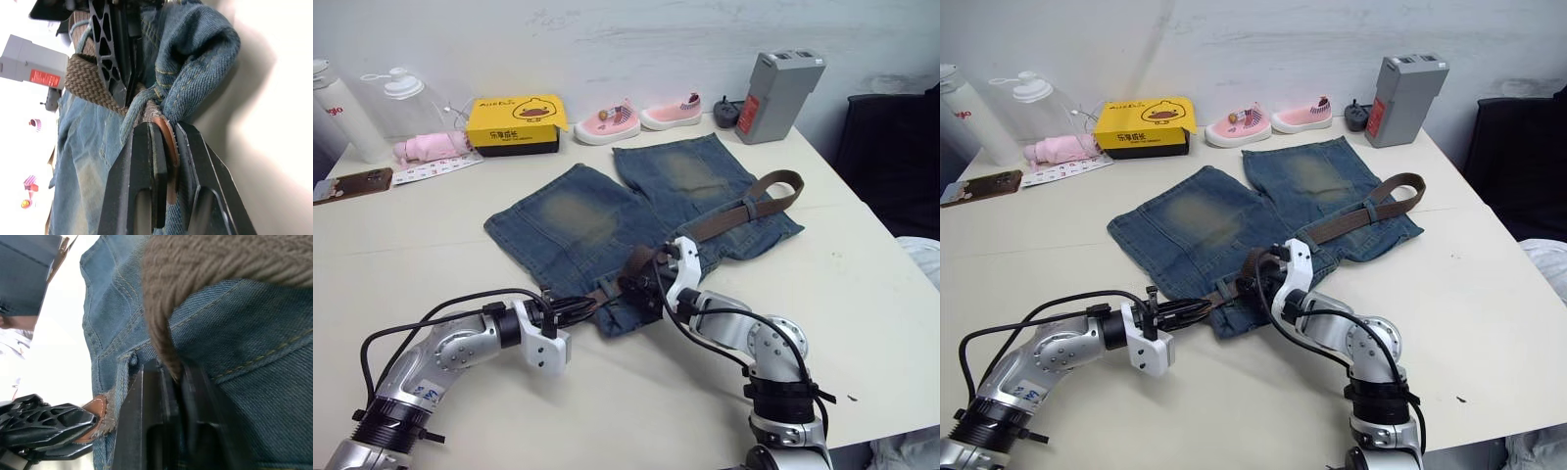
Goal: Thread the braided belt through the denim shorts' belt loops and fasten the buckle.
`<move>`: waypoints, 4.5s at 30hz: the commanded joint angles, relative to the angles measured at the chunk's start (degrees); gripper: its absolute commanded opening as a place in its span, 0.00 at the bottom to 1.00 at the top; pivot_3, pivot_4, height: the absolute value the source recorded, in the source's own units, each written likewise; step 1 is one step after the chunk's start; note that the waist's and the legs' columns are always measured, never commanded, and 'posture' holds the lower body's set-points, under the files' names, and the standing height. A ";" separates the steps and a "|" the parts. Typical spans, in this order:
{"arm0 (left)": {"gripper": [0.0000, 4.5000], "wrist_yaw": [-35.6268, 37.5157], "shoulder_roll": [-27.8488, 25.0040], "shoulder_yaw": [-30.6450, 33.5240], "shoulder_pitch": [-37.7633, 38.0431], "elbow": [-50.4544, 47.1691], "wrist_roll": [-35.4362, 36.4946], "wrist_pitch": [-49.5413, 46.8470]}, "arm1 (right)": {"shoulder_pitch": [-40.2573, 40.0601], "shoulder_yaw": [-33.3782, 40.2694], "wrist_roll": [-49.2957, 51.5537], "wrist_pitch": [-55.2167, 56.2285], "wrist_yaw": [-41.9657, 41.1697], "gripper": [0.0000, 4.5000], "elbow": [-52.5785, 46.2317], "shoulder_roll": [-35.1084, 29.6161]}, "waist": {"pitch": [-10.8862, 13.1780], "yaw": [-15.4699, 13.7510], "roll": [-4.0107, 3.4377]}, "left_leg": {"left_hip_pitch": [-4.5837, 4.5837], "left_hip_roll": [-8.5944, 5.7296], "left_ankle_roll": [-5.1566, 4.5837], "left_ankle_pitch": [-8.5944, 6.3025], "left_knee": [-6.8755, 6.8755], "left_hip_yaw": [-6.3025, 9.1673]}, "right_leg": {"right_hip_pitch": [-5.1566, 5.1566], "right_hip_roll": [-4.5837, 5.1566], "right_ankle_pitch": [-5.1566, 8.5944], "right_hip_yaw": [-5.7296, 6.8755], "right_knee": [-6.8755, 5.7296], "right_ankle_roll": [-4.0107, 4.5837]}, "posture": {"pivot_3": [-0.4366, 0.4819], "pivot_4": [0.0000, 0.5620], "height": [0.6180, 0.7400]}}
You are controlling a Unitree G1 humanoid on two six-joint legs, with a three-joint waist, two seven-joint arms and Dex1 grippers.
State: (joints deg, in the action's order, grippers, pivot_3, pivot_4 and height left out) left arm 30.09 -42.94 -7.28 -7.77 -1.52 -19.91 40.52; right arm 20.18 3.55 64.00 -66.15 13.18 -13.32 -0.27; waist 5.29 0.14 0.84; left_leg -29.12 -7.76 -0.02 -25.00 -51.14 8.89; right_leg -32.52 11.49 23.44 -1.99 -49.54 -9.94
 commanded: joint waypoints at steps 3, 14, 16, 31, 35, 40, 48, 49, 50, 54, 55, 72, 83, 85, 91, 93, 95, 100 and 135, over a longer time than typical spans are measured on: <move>0.01 -0.35 -0.77 1.19 1.19 -0.87 0.46 -1.37 | -1.86 0.61 0.28 -2.29 0.09 0.77 0.82 0.01 | -0.10 -0.07 -0.22 | 0.00 0.00 -0.01 0.00 -0.01 -0.02 | 0.02 0.01 0.00 -0.01 0.04 0.00 | 0.48 0.27 0.15; 0.01 1.16 -4.17 5.49 5.99 -3.23 7.85 -2.54 | -1.14 -8.35 -10.35 3.84 -21.95 0.85 -18.77 -28.41 | 0.31 -0.24 -0.36 | -0.17 0.02 -0.15 0.00 0.08 -0.01 | 0.14 0.18 0.00 0.01 0.71 -0.18 | 0.48 0.27 0.15; 0.01 1.50 -5.05 6.05 7.01 -2.89 8.72 -1.75 | -0.60 -13.39 -17.14 7.85 -25.08 0.85 -19.24 -31.99 | 0.34 -0.01 -0.33 | -0.16 0.25 -0.09 0.02 0.21 -0.06 | 0.16 0.14 -0.04 0.02 0.93 -0.26 | 0.48 0.27 0.15; 0.01 2.81 -6.56 8.39 10.29 -4.23 11.55 -1.34 | -1.64 -28.94 -47.17 30.01 -38.41 0.85 -14.90 -37.70 | 0.80 -1.54 0.15 | -0.18 0.41 0.35 0.15 0.24 -0.12 | 0.16 0.09 -0.07 0.14 1.07 -0.31 | 0.48 0.27 0.15; 0.01 2.87 -6.27 8.10 10.19 -3.53 10.98 -1.15 | -2.49 -28.29 -48.36 29.36 -39.90 0.85 -13.98 -36.31 | 0.81 -1.64 0.19 | -0.19 0.42 0.35 0.15 0.19 -0.11 | 0.16 0.09 -0.07 0.12 1.02 -0.31 | 0.48 0.27 0.15; 0.12 5.74 -6.75 8.18 11.78 -3.45 16.39 -3.21 | -2.89 -27.95 -50.36 28.44 -40.34 0.86 -13.07 -34.78 | 0.80 -1.51 0.21 | -0.18 0.43 0.35 0.14 0.17 -0.11 | 0.16 0.07 -0.07 0.13 0.98 -0.30 | 0.48 0.27 0.15; 0.58 10.01 -6.48 9.82 13.44 -5.93 24.54 -12.20 | -3.37 -26.89 -51.25 27.14 -40.99 0.86 -13.17 -32.39 | 0.79 -1.64 0.24 | -0.17 0.44 0.26 0.07 0.12 -0.05 | 0.16 0.05 -0.06 0.13 0.87 -0.29 | 0.48 0.27 0.15; 0.58 10.34 -6.25 10.08 13.63 -6.22 25.21 -13.21 | -3.39 -26.82 -51.42 27.01 -41.03 0.86 -13.16 -32.14 | 0.79 -1.65 0.24 | -0.17 0.44 0.25 0.07 0.11 -0.05 | 0.16 0.05 -0.06 0.13 0.84 -0.29 | 0.48 0.27 0.15; 0.58 10.40 -5.98 10.41 13.69 -6.51 25.66 -14.23 | -3.40 -26.77 -51.54 26.90 -41.07 0.86 -13.16 -31.94 | 0.79 -1.64 0.24 | -0.17 0.44 0.25 0.07 0.11 -0.04 | 0.16 0.06 -0.06 0.13 0.82 -0.28 | 0.48 0.27 0.15; 0.58 9.87 -5.40 10.90 12.69 -5.93 23.88 -14.58 | -3.52 -26.50 -52.24 26.65 -41.18 0.86 -13.13 -31.09 | 0.79 -1.62 0.24 | -0.17 0.44 0.26 0.07 0.11 -0.04 | 0.14 0.06 -0.05 0.11 0.79 -0.28 | 0.48 0.27 0.15; 0.58 9.88 -5.19 10.93 12.45 -5.77 23.67 -14.37 | -3.58 -26.44 -52.41 26.56 -41.24 0.86 -13.17 -30.90 | 0.78 -1.63 0.25 | -0.17 0.44 0.27 0.08 0.11 -0.04 | 0.15 0.06 -0.05 0.11 0.79 -0.27 | 0.48 0.27 0.15; 0.01 9.69 -5.80 13.17 12.56 -6.58 20.56 -10.76 | -4.61 -24.19 -53.75 24.32 -40.94 0.86 -14.54 -29.87 | 0.78 -1.66 0.25 | -0.17 0.44 0.29 0.08 0.09 -0.05 | 0.14 0.06 -0.05 0.10 0.77 -0.26 | 0.48 0.27 0.15; 0.01 11.61 -9.00 21.23 19.21 -5.92 22.12 -7.58 | -4.47 -24.22 -54.50 24.03 -40.58 0.86 -13.17 -29.63 | 0.79 -1.71 0.24 | -0.18 0.44 0.26 0.05 0.08 -0.07 | 0.13 0.08 -0.02 0.09 0.75 -0.21 | 0.48 0.27 0.15; 0.01 12.10 -9.44 22.59 21.33 -5.06 21.70 -5.32 | -4.32 -24.05 -54.69 23.78 -40.34 0.86 -12.79 -29.41 | 0.77 -1.72 0.29 | -0.18 0.43 0.23 0.03 0.04 -0.07 | 0.15 0.08 -0.02 0.11 0.74 -0.21 | 0.48 0.27 0.15; 0.01 14.08 -12.12 27.12 27.95 1.41 21.10 4.08 | -3.50 -22.80 -54.60 23.31 -40.83 0.86 -12.45 -29.47 | 0.77 -1.70 0.30 | -0.19 0.46 0.25 0.02 0.04 -0.06 | 0.10 0.08 0.02 0.09 0.67 -0.14 | 0.48 0.27 0.15; 0.01 14.68 -13.31 28.22 29.71 4.44 20.89 7.78 | -3.47 -21.92 -53.84 23.09 -41.27 0.86 -13.03 -29.53 | 0.77 -1.75 0.29 | -0.20 0.45 0.23 0.01 0.01 -0.06 | 0.10 0.09 0.02 0.09 0.66 -0.13 | 0.48 0.27 0.15; 0.01 15.60 -14.76 29.68 31.90 8.57 21.22 11.85 | -3.33 -21.03 -53.04 22.59 -41.93 0.86 -13.84 -29.62 | 0.79 -1.88 0.26 | -0.23 0.44 0.19 0.00 -0.04 -0.05 | 0.10 0.11 0.03 0.11 0.63 -0.12 | 0.48 0.27 0.15; 0.01 18.61 -21.82 32.38 36.98 28.64 21.10 23.82 | -2.98 -20.64 -52.90 21.85 -42.55 0.86 -13.77 -29.62 | 0.77 -1.78 0.32 | -0.31 0.45 0.18 -0.03 -0.07 -0.04 | 0.01 0.12 0.06 0.12 0.55 -0.07 | 0.48 0.27 0.15; 0.89 15.53 -29.88 14.75 26.44 -15.39 45.78 -12.55 | -0.44 -12.24 -45.56 19.28 -47.18 0.86 -17.37 -29.19 | 0.95 -1.71 0.45 | -0.25 0.43 0.20 -0.10 -0.13 0.06 | 0.02 0.07 0.17 0.17 0.19 -0.08 | 0.48 0.27 0.15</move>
State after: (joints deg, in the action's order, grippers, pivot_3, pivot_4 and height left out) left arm 46.26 -74.13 10.08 20.96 -12.41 23.88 33.40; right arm 18.90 -13.53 15.45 -46.28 -32.21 -26.58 -28.07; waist 6.24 -1.58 1.29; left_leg -29.37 -7.35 0.18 -25.11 -51.29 8.94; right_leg -32.45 11.56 23.59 -1.80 -49.30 -10.05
